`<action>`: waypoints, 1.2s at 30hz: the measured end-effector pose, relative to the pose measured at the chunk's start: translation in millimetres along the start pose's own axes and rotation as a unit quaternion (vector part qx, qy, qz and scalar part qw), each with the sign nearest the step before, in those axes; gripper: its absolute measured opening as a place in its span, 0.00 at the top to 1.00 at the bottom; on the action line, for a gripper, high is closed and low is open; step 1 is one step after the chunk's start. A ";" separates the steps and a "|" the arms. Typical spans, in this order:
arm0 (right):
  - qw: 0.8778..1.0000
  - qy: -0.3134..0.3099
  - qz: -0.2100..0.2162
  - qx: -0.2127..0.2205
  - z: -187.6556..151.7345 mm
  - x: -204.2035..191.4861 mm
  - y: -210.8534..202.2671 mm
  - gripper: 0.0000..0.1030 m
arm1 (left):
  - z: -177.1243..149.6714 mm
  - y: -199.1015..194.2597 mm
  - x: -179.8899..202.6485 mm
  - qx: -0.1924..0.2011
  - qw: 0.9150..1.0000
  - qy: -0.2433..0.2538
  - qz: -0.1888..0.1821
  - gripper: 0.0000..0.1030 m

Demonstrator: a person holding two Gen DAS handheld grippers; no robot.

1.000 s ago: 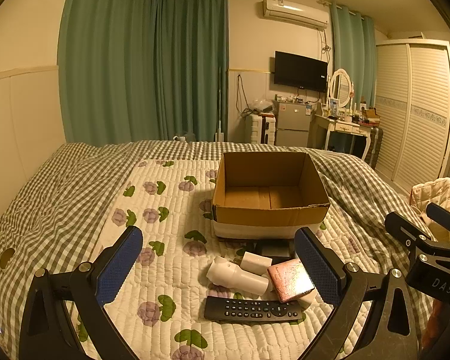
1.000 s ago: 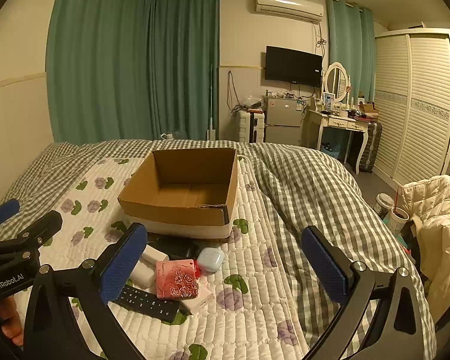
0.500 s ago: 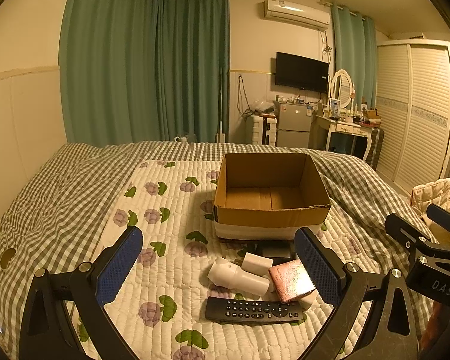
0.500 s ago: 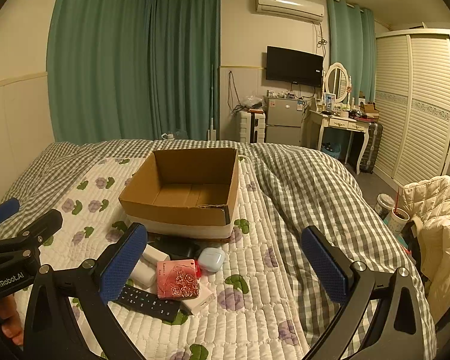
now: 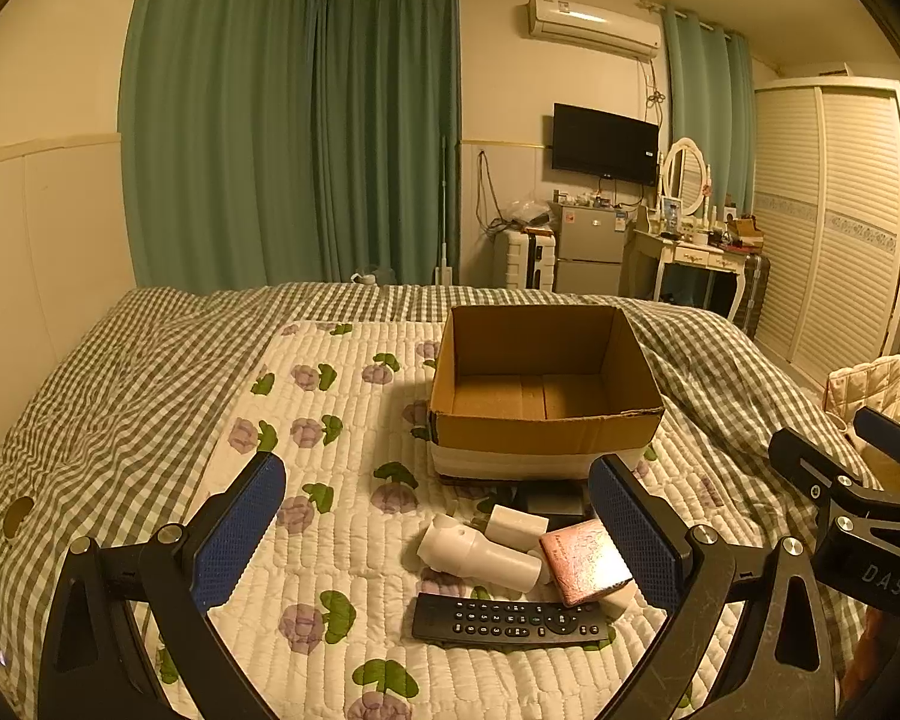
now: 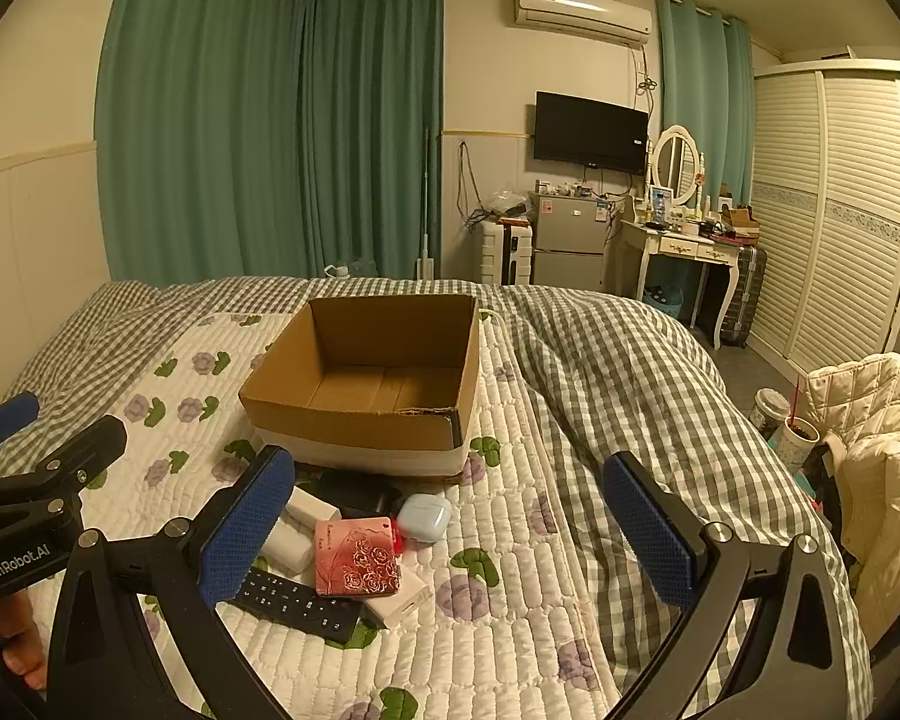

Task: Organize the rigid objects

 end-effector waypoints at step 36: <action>1.000 -0.010 0.009 -0.018 -7.0 -4.0 10.2 0.00 | -17.3 17.5 -8.9 -0.037 0.999 -0.011 0.020 0.00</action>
Point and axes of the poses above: each gripper's, at about its wrist camera, not at the fingertips, and y roughly the way its jaws point, x to its right, z to its top, the point moved 7 cm from there along y, roughly the way its jaws point, and after that the axes turned 4 degrees about y, right-handed, at the moved point
